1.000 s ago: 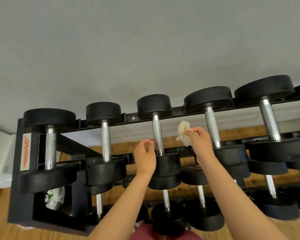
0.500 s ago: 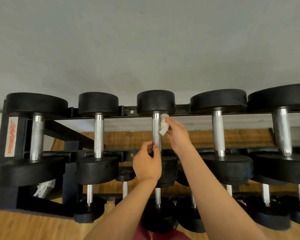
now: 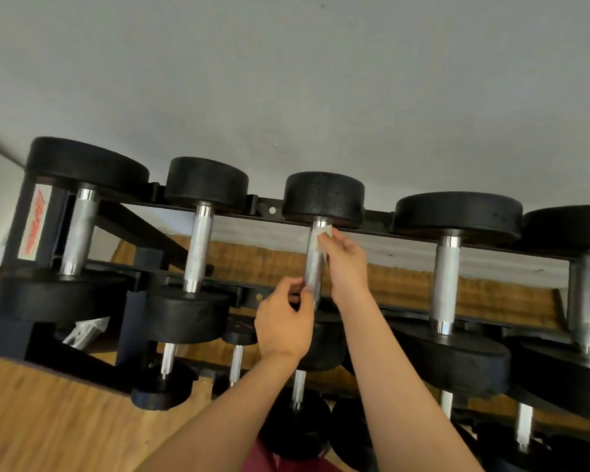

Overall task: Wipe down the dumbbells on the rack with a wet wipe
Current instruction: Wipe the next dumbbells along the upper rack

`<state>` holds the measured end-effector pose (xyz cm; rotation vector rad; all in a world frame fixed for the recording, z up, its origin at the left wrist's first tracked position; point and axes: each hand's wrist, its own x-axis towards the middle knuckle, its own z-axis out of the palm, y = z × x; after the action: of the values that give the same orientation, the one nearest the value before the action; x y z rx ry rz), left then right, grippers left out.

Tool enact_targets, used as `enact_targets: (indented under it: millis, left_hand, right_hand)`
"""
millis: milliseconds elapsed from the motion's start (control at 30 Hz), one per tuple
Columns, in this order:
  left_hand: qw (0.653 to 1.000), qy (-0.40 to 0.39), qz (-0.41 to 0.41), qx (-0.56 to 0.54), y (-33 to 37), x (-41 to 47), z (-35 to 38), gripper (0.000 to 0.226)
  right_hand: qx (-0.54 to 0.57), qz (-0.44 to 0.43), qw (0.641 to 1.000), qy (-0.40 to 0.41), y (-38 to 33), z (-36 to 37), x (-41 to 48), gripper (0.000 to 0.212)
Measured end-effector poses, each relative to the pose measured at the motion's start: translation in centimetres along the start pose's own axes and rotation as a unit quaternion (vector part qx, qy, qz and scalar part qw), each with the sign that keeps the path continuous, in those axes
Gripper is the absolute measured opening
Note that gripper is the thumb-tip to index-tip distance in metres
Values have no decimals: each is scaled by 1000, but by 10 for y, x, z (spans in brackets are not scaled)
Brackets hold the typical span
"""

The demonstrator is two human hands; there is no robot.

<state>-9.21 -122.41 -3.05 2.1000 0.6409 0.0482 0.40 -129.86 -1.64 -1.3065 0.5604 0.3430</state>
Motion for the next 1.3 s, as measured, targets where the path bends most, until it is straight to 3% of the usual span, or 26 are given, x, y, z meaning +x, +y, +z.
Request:
enact_targets:
  millis: [167, 300, 433, 533, 667, 767, 967, 1200, 1300]
  left_hand:
    - [1000, 1, -7, -8, -1, 0, 1, 11]
    - [1000, 4, -8, -13, -1, -1, 0, 13]
    - [1000, 5, -8, -11, -1, -1, 0, 12]
    - [1000, 5, -7, -14, 0, -2, 0, 12]
    - [1000, 1, -10, -15, 1, -3, -1, 12]
    - [1000, 0, -16, -20, 2, -3, -2, 12]
    - [1000, -3, -14, -15, 3, -3, -2, 11]
    - [1000, -9, -13, -18, 1, -1, -3, 11]
    - [1000, -8, -13, -20, 0, 0, -3, 12]
  right_hand:
    - [-22, 21, 1000, -5, -1, 7, 7, 33]
    - [9, 8, 999, 34, 5, 2, 11, 6]
    - [33, 26, 999, 31, 5, -1, 14, 2]
    - [17, 43, 999, -4, 0, 3, 16, 13]
    - [19, 41, 999, 6, 1, 0, 16, 2]
    - [5, 29, 999, 22, 6, -10, 17, 5]
    - [-75, 18, 996, -48, -5, -3, 21, 14]
    - [-33, -7, 999, -7, 13, -20, 15, 6]
    - [-30, -6, 999, -37, 14, -22, 15, 6]
